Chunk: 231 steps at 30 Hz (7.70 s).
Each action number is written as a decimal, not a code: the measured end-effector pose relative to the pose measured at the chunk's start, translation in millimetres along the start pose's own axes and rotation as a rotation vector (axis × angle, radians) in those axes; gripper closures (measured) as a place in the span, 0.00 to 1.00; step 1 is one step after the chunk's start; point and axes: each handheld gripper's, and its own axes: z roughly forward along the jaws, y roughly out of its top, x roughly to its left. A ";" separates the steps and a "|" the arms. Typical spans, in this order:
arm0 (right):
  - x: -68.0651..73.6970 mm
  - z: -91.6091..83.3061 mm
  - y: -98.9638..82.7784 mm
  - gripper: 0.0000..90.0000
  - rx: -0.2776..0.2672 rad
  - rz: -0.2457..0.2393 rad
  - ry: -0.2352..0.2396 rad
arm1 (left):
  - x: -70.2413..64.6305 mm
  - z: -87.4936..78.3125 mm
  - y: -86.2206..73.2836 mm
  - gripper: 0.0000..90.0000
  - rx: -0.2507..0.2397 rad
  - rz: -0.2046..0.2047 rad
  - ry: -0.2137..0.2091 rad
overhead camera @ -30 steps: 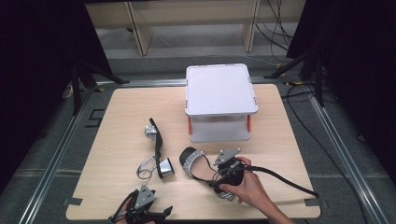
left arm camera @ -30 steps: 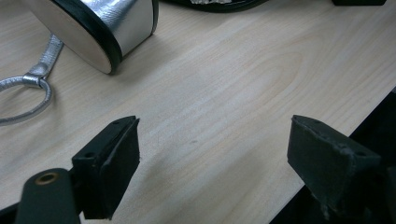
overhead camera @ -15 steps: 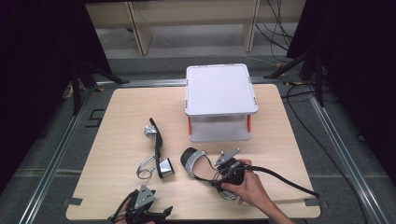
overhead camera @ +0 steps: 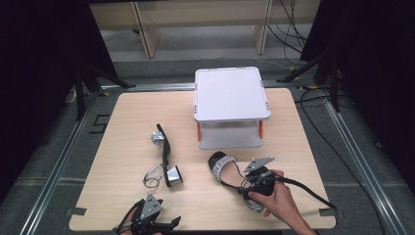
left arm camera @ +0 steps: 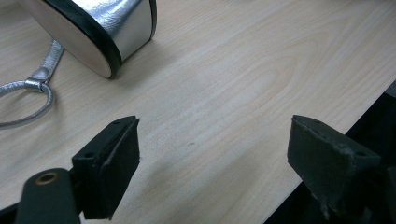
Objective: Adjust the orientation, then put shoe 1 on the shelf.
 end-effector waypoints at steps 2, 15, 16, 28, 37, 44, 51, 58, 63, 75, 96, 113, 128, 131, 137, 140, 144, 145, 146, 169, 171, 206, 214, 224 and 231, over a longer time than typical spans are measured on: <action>4.2 -2.2 -2.5 0.46 -0.012 0.023 0.014 | 0.0 0.0 0.2 0.18 -0.004 -0.002 -0.002; -1.3 8.5 9.7 0.30 0.041 0.022 0.030 | 1.0 1.9 2.7 0.18 0.026 -0.009 -0.011; -0.2 10.6 12.5 0.30 0.053 -0.006 0.007 | 2.9 1.4 2.9 0.18 0.049 0.016 -0.002; 5.0 24.4 16.3 0.37 0.185 -0.013 0.020 | 0.7 3.7 1.9 0.18 0.019 -0.011 -0.005; 5.1 20.4 17.5 0.44 0.197 -0.053 -0.008 | -0.8 3.2 2.4 0.18 0.010 -0.019 -0.004; -4.6 15.9 14.4 0.46 0.197 -0.056 0.013 | -1.3 3.8 2.3 0.18 -0.003 -0.033 -0.023; -3.9 18.9 13.7 0.46 0.222 -0.057 0.016 | -0.1 5.2 2.4 0.18 0.006 -0.008 -0.014; -4.3 19.6 14.0 0.47 0.216 -0.080 0.013 | -1.7 3.3 1.3 0.18 0.012 -0.007 -0.020; -6.0 14.4 16.2 0.47 0.206 -0.059 0.046 | -0.8 2.2 1.1 0.18 0.002 -0.005 -0.014; 0.9 -14.4 61.7 0.47 0.082 -0.104 0.147 | 0.9 1.6 0.4 0.18 0.008 -0.011 -0.003; -30.4 -56.5 229.7 0.47 -0.054 0.011 0.115 | 0.4 3.3 0.7 0.18 -0.007 -0.012 -0.004; -103.6 -32.2 285.1 0.47 0.021 0.340 -0.088 | -1.1 1.0 0.9 0.18 -0.033 -0.039 -0.028; -118.9 -6.3 294.1 0.47 0.098 0.509 -0.146 | -1.0 -1.5 1.2 0.18 -0.009 -0.005 -0.025; -120.6 -1.7 294.8 0.47 0.086 0.527 -0.153 | -1.4 -1.5 1.6 0.18 -0.009 -0.002 -0.030; -120.2 4.5 294.2 0.42 0.098 0.527 -0.146 | -2.3 -0.2 1.2 0.18 -0.022 -0.013 -0.025; -120.1 3.6 294.4 0.34 0.090 0.535 -0.119 | -2.1 -1.4 1.9 0.18 -0.013 -0.008 -0.027; -118.0 -3.7 295.2 0.28 0.076 0.536 -0.101 | -1.4 -1.4 0.8 0.18 -0.011 0.002 -0.029; -118.7 -9.2 295.6 0.30 0.051 0.517 -0.100 | -1.6 -0.5 0.9 0.18 -0.013 -0.007 -0.022; -119.3 -15.0 295.6 0.31 0.029 0.521 -0.086 | -1.2 -0.2 1.4 0.18 -0.010 -0.003 -0.021; -154.8 -71.9 211.5 0.33 -0.020 0.363 -0.082 | 2.9 -0.1 0.7 0.18 0.027 0.018 -0.021; -150.8 -64.1 209.5 0.33 -0.006 0.352 -0.074 | 2.4 0.4 0.1 0.18 0.024 0.000 -0.025; -85.1 -94.9 96.3 0.29 -0.187 0.135 0.092 | 22.2 -2.5 8.6 0.18 -0.110 -0.133 0.068; -60.7 -57.8 39.0 0.31 -0.147 0.095 0.113 | 39.4 9.0 17.0 0.21 -0.136 -0.200 0.084; -54.7 -19.4 1.7 0.31 -0.057 0.044 0.052 | 48.4 20.6 27.4 0.24 -0.176 -0.245 0.080; -44.8 -12.4 -9.1 0.30 -0.004 0.025 0.065 | 50.5 27.3 32.3 0.25 -0.194 -0.255 0.087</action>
